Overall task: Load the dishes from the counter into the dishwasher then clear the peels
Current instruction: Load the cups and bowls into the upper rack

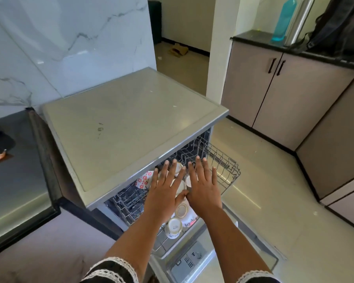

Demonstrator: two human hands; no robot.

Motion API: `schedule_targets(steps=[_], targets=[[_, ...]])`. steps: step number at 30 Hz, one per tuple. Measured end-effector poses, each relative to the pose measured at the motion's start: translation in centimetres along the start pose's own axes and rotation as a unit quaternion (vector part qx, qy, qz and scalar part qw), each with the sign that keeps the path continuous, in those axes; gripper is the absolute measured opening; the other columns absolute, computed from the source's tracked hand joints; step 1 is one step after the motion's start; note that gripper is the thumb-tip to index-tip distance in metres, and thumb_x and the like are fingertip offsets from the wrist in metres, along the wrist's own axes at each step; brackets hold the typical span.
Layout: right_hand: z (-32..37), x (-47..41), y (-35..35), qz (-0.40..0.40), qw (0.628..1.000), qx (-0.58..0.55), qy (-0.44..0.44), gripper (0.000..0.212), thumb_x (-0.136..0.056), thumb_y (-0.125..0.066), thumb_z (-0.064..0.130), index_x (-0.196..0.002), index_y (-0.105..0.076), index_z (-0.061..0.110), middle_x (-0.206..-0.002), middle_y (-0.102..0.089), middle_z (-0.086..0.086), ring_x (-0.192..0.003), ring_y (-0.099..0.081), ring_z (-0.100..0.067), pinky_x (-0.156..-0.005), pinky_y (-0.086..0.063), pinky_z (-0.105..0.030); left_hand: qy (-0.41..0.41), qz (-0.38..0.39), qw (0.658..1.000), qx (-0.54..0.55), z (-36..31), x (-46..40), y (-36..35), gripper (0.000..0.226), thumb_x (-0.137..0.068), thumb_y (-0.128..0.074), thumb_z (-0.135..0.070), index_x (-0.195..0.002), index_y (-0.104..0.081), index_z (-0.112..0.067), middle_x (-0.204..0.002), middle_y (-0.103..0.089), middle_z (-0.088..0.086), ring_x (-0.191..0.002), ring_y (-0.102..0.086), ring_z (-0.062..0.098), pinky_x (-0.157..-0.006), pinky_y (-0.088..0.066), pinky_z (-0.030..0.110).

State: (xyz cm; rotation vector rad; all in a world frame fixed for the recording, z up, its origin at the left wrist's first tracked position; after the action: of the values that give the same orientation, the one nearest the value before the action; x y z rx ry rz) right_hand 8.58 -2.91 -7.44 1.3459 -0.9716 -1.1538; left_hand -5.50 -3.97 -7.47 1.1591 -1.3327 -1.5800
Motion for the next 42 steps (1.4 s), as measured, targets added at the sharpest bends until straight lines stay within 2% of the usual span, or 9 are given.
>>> schedule_targets(steps=[6, 11, 15, 19, 23, 28, 32, 39, 42], targets=[[3.1, -2.8, 6.7, -0.067, 0.997, 0.012, 0.027, 0.092, -0.084, -0.066, 0.047, -0.151, -0.014, 0.012, -0.160, -0.010, -0.014, -0.149, -0.004, -0.032, -0.117, 0.003, -0.050, 0.063, -0.049, 0.996, -0.028, 3.3, 0.7, 6.7, 0.070, -0.095, -0.020, -0.060, -0.154, -0.020, -0.022, -0.161, -0.013, 0.008, -0.149, -0.006, 0.029, -0.116, -0.011, 0.053], [9.3, -5.2, 9.6, -0.081, 0.991, 0.010, 0.103, 0.085, -0.094, -0.051, 0.050, -0.151, 0.001, 0.015, -0.159, 0.009, -0.013, -0.148, 0.009, -0.033, -0.115, 0.007, -0.052, 0.156, -0.069, 0.985, -0.032, 9.8, 2.1, 9.9, 0.073, -0.094, -0.021, -0.063, -0.154, -0.017, -0.023, -0.162, -0.011, 0.008, -0.149, -0.007, 0.030, -0.116, -0.011, 0.053], [15.9, -7.0, 10.3, -0.078, 0.986, 0.001, 0.149, 0.090, -0.083, -0.067, 0.051, -0.149, -0.021, 0.012, -0.157, -0.021, -0.018, -0.145, -0.021, -0.038, -0.115, -0.001, -0.053, 0.257, -0.089, 0.962, -0.019, 15.9, 4.2, 11.3, 0.074, -0.094, -0.015, -0.064, -0.155, -0.015, -0.021, -0.162, -0.008, 0.010, -0.149, -0.005, 0.032, -0.116, -0.012, 0.054], [24.4, -8.9, 10.0, -0.077, 0.977, -0.030, 0.197, 0.088, -0.077, -0.073, 0.050, -0.146, -0.036, 0.010, -0.153, -0.034, -0.018, -0.141, -0.032, -0.038, -0.113, -0.011, -0.053, 0.319, -0.105, 0.942, -0.004, 23.1, 7.0, 12.0, 0.075, -0.095, -0.016, -0.064, -0.154, -0.017, -0.018, -0.161, -0.010, 0.013, -0.149, -0.005, 0.032, -0.117, -0.007, 0.052], [33.0, -10.6, 9.5, -0.043, 0.968, -0.071, 0.238, 0.077, -0.092, -0.055, 0.050, -0.152, -0.026, 0.012, -0.159, -0.021, -0.017, -0.147, -0.015, -0.037, -0.120, -0.002, -0.053, 0.373, -0.120, 0.920, 0.023, 30.8, 9.7, 12.6, 0.075, -0.095, -0.019, -0.063, -0.153, -0.020, -0.015, -0.160, -0.014, 0.014, -0.148, -0.006, 0.033, -0.119, -0.006, 0.050], [42.9, -13.8, 8.6, -0.016, 0.950, -0.156, 0.270, 0.075, -0.098, -0.043, 0.048, -0.155, -0.007, 0.017, -0.163, -0.004, -0.011, -0.150, 0.002, -0.029, -0.117, 0.003, -0.045, 0.411, -0.206, 0.873, 0.161, 40.5, 12.2, 13.2, 0.059, -0.097, -0.046, -0.041, -0.146, -0.032, -0.010, -0.147, -0.039, 0.012, -0.139, -0.033, 0.028, -0.113, -0.032, 0.044], [49.8, -17.0, 7.7, 0.018, 0.934, -0.220, 0.281, 0.075, -0.098, -0.043, 0.045, -0.155, -0.003, 0.018, -0.163, -0.004, -0.007, -0.150, 0.004, -0.024, -0.121, 0.003, -0.042, 0.455, -0.251, 0.799, 0.302, 47.4, 13.1, 12.8, 0.059, -0.094, -0.056, -0.016, -0.146, -0.030, -0.015, -0.143, -0.038, 0.003, -0.130, -0.038, 0.014, -0.102, -0.030, 0.022], [58.3, -22.8, 6.5, 0.070, 0.920, -0.289, 0.255, 0.078, -0.096, -0.051, 0.041, -0.155, -0.004, 0.018, -0.162, -0.011, -0.006, -0.150, -0.005, -0.022, -0.122, -0.003, -0.041, 0.506, -0.243, 0.702, 0.438, 58.0, 11.9, 11.1, 0.069, -0.093, -0.059, -0.011, -0.150, -0.021, -0.019, -0.144, -0.039, 0.006, -0.132, -0.040, 0.018, -0.105, -0.036, 0.029], [60.4, -25.2, 5.7, 0.081, 0.910, -0.323, 0.249, 0.079, -0.093, -0.058, 0.034, -0.154, -0.011, 0.017, -0.159, -0.021, -0.006, -0.147, -0.017, -0.023, -0.121, -0.016, -0.043, 0.514, -0.230, 0.669, 0.485, 60.9, 10.7, 10.1, 0.079, -0.091, -0.063, -0.013, -0.152, -0.013, -0.022, -0.148, -0.037, 0.006, -0.136, -0.037, 0.020, -0.109, -0.035, 0.035]])
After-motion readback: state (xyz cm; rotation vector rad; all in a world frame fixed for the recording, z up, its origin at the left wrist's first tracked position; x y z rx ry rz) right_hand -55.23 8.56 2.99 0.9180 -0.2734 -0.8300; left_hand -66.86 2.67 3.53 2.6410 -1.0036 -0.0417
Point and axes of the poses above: each hand's wrist, its own x-axis away from the middle knuckle, its own y-axis out of the back of the hand, z = x × y, the point moved 2 cm from there along -x, towards the middle knuckle
